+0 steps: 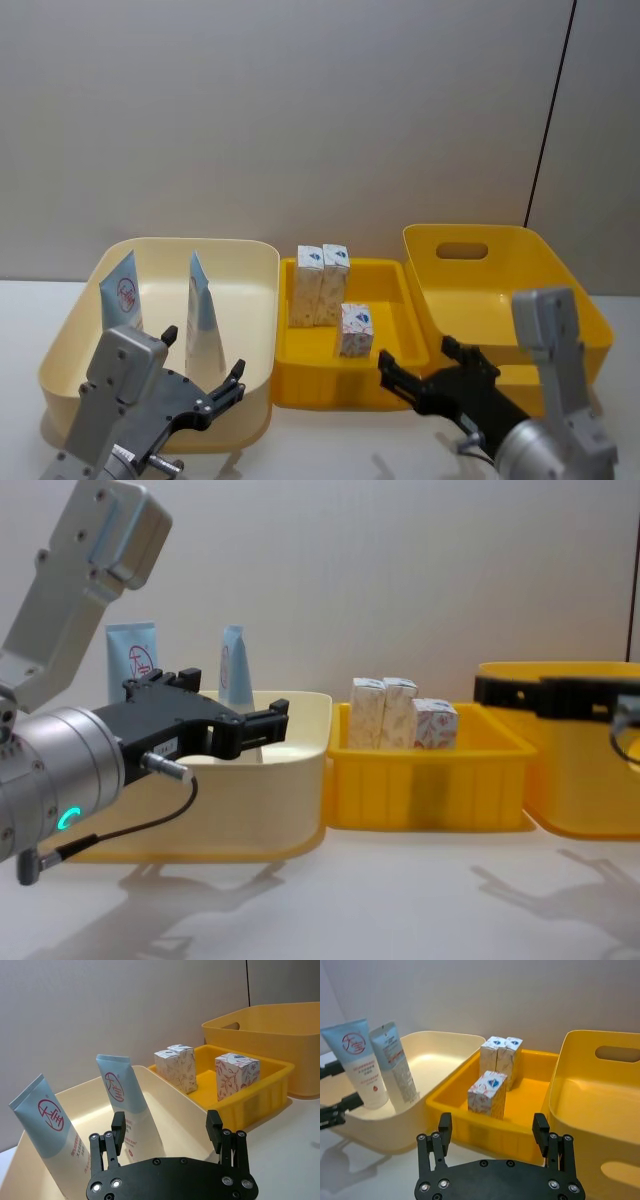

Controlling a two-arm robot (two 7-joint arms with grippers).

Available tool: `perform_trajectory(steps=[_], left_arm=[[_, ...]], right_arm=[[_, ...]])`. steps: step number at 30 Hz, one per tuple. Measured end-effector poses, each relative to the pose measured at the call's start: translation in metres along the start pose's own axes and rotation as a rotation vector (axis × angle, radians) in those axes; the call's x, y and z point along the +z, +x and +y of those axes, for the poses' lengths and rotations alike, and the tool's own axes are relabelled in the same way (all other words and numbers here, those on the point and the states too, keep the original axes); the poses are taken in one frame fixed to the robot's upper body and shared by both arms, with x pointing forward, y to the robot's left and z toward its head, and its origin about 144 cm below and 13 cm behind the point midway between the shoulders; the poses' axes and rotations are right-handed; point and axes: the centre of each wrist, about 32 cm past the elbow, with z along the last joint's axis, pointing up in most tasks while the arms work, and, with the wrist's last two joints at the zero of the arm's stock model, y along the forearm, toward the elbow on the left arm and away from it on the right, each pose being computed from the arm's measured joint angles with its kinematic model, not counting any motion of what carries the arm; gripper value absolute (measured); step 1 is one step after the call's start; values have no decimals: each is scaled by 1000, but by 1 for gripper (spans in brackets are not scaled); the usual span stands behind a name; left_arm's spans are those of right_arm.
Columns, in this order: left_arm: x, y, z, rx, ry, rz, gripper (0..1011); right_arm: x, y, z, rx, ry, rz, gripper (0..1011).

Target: Bimanual collaborative sorting of washing and personal care products

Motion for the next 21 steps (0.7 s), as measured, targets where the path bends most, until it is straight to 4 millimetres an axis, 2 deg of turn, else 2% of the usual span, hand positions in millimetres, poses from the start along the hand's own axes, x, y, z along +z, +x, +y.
perform_trajectory(steps=[10, 21], left_arm=[[0, 0, 0, 0, 0, 0, 1001], [0, 0, 0, 0, 0, 0, 1001]], right_arm=[[28, -14, 20, -52, -30, 25, 1001], [42, -24, 42, -99, -104, 17, 1001]])
